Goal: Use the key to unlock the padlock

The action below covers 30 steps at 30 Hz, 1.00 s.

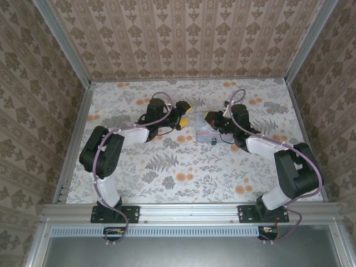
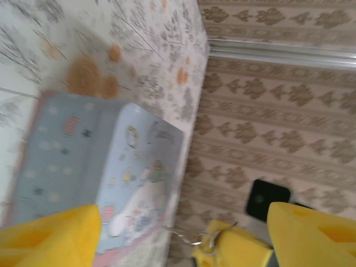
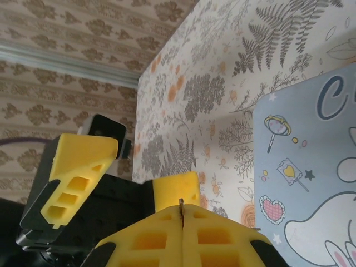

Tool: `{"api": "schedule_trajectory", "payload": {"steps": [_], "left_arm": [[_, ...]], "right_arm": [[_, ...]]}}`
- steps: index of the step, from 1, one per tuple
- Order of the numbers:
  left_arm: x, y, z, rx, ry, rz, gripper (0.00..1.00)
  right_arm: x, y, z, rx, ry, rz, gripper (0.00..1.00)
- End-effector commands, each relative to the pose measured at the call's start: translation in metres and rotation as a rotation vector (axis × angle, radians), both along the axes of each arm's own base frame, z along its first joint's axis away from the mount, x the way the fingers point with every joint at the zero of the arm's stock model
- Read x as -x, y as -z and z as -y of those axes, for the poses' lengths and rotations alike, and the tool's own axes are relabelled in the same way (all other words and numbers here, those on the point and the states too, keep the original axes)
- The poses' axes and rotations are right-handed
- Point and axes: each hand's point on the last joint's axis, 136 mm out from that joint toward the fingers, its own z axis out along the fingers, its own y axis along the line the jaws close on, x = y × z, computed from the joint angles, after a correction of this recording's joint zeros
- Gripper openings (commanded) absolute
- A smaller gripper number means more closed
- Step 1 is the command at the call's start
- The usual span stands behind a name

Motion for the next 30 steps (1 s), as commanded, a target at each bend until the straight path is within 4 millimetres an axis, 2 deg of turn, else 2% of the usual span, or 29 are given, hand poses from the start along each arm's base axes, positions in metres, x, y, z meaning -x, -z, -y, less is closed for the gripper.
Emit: {"api": "schedule_trajectory", "payload": {"steps": [1, 9, 17, 23, 30], "left_arm": [[-0.006, -0.036, 0.016, 0.206, -0.042, -0.02, 0.74], [0.001, -0.036, 0.035, 0.268, -0.046, -0.093, 0.68], [0.005, -0.031, 0.047, 0.314, -0.045, -0.139, 0.63], [0.002, -0.029, 0.05, 0.335, -0.054, -0.156, 0.61], [-0.003, -0.035, 0.052, 0.379, -0.063, -0.159, 0.59]], "right_arm": [[-0.007, -0.027, 0.01, -0.083, 0.106, 0.073, 0.0], [-0.008, -0.041, 0.017, -0.131, 0.169, 0.11, 0.0], [-0.008, -0.053, 0.005, -0.152, 0.159, 0.136, 0.0], [-0.008, -0.051, -0.007, -0.161, 0.147, 0.131, 0.0], [-0.008, -0.04, -0.014, -0.176, 0.146, 0.108, 0.0]]}}
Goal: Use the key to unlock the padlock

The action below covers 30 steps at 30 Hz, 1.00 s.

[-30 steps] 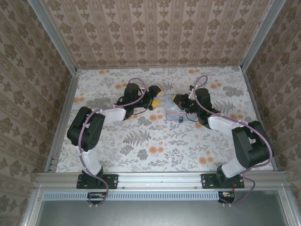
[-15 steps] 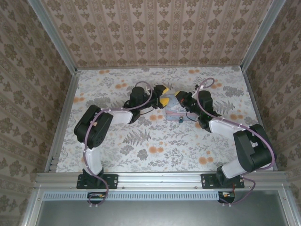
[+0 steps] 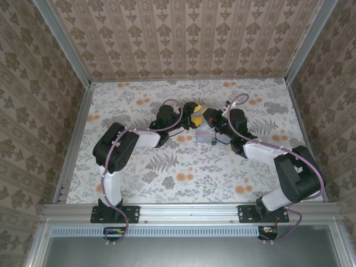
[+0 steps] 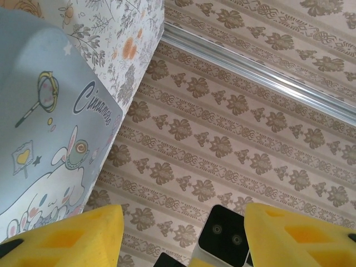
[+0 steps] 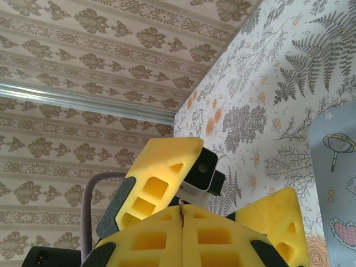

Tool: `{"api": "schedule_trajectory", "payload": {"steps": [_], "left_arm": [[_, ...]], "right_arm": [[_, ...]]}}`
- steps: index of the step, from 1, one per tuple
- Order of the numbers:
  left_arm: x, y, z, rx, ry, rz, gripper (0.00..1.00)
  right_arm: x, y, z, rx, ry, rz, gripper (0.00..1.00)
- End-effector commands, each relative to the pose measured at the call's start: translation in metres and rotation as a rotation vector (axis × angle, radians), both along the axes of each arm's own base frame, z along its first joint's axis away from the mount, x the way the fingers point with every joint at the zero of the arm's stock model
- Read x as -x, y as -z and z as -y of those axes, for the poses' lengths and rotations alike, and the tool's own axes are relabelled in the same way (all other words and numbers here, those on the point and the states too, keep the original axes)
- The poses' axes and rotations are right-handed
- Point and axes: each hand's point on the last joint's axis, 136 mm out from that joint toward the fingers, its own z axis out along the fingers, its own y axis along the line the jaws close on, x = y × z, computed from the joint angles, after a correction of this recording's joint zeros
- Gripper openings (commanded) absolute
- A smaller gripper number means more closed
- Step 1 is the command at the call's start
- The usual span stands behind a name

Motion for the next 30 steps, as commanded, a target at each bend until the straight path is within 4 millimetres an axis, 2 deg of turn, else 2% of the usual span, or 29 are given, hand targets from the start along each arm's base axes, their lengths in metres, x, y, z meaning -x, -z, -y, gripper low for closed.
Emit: {"api": "schedule_trajectory", "payload": {"steps": [1, 12, 22, 30], "left_arm": [[-0.008, -0.024, 0.005, 0.077, -0.014, 0.043, 0.59], [-0.009, -0.02, 0.006, 0.091, -0.017, 0.033, 0.52], [-0.009, -0.017, 0.006, 0.101, -0.012, 0.046, 0.54], [-0.015, -0.02, -0.013, 0.029, -0.024, 0.134, 0.56]], "right_arm": [[-0.007, -0.007, -0.002, -0.035, 0.023, 0.025, 0.0], [-0.01, 0.003, -0.005, -0.043, 0.028, 0.008, 0.0], [-0.013, -0.001, -0.01, -0.053, 0.01, 0.013, 0.0], [-0.007, 0.0, 0.0, -0.028, 0.002, 0.025, 0.0]]}}
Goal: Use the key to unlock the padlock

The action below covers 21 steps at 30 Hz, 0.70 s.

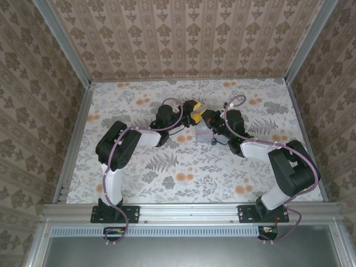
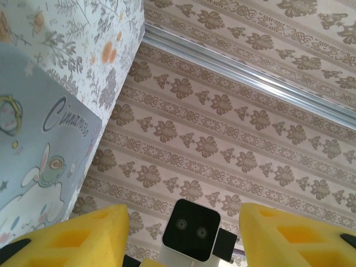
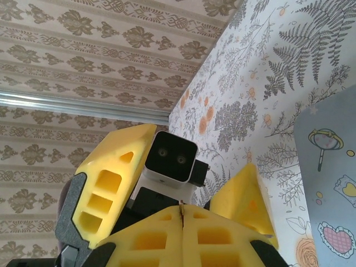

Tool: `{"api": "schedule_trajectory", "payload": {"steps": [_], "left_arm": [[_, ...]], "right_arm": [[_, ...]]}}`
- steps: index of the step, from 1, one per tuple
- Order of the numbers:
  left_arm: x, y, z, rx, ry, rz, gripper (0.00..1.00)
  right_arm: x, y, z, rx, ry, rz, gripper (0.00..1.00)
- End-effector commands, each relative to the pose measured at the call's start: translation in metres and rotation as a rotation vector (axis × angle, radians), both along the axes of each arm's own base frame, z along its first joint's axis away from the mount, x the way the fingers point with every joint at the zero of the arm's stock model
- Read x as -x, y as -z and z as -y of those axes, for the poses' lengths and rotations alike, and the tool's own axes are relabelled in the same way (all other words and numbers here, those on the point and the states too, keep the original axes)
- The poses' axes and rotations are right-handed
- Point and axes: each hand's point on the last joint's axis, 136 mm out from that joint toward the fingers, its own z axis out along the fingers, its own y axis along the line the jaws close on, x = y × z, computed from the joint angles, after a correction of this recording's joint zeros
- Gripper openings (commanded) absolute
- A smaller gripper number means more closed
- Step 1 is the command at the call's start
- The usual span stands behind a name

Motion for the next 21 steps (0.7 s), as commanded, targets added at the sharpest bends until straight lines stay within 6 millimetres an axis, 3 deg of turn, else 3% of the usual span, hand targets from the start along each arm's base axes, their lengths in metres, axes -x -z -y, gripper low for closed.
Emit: {"api": "schedule_trajectory", "payload": {"steps": [1, 8, 13, 21], "left_arm": [[-0.002, -0.013, -0.01, -0.016, -0.005, 0.081, 0.56], [0.002, 0.006, -0.015, -0.035, -0.004, 0.034, 0.56], [0.005, 0.005, -0.013, -0.019, 0.002, 0.018, 0.57], [0.011, -0.014, 0.002, 0.07, 0.024, 0.008, 0.59]], "right_arm": [[0.001, -0.017, 0.003, -0.008, -0.007, 0.06, 0.0], [-0.003, -0.03, 0.001, -0.025, -0.01, 0.081, 0.0], [-0.008, -0.033, -0.003, -0.039, -0.011, 0.082, 0.0], [-0.013, -0.029, -0.015, -0.046, -0.022, 0.07, 0.0]]}}
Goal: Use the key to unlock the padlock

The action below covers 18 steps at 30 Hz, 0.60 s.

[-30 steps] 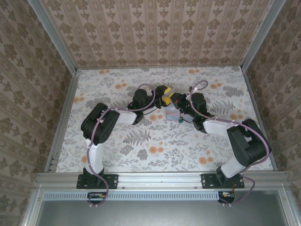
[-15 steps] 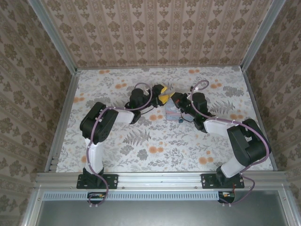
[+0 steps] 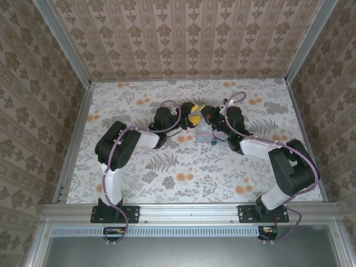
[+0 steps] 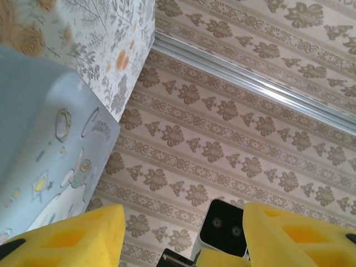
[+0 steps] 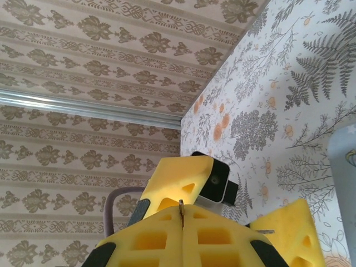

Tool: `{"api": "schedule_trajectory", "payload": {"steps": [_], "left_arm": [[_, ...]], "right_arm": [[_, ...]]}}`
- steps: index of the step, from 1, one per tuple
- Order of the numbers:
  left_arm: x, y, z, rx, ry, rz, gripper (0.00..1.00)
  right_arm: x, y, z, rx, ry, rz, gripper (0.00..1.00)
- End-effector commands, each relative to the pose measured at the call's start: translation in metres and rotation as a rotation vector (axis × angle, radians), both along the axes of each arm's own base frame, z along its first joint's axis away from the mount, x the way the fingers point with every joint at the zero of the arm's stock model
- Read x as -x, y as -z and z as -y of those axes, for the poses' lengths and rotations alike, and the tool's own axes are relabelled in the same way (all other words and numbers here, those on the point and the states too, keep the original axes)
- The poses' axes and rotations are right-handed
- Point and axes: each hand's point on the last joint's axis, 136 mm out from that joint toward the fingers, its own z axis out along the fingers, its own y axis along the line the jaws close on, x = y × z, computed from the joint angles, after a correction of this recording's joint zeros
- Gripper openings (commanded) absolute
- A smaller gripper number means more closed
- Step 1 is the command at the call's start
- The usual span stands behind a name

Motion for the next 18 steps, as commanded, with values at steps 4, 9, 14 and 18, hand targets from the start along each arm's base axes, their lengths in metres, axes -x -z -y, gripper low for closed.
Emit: {"api": "schedule_trajectory", "payload": {"steps": [4, 9, 14, 18], "left_arm": [[0.005, -0.036, 0.01, 0.101, 0.017, 0.042, 0.6], [0.005, -0.043, 0.008, 0.111, 0.006, 0.048, 0.61], [0.003, -0.038, 0.006, 0.108, -0.007, 0.037, 0.57], [0.002, -0.035, 0.005, 0.103, -0.014, 0.036, 0.54]], "right_arm": [[-0.007, -0.004, -0.01, -0.029, -0.007, 0.023, 0.0], [-0.006, 0.005, -0.009, -0.036, 0.0, 0.006, 0.0], [-0.003, 0.009, -0.008, -0.038, 0.002, -0.004, 0.0], [0.0, 0.013, -0.005, -0.04, 0.008, -0.008, 0.0]]}}
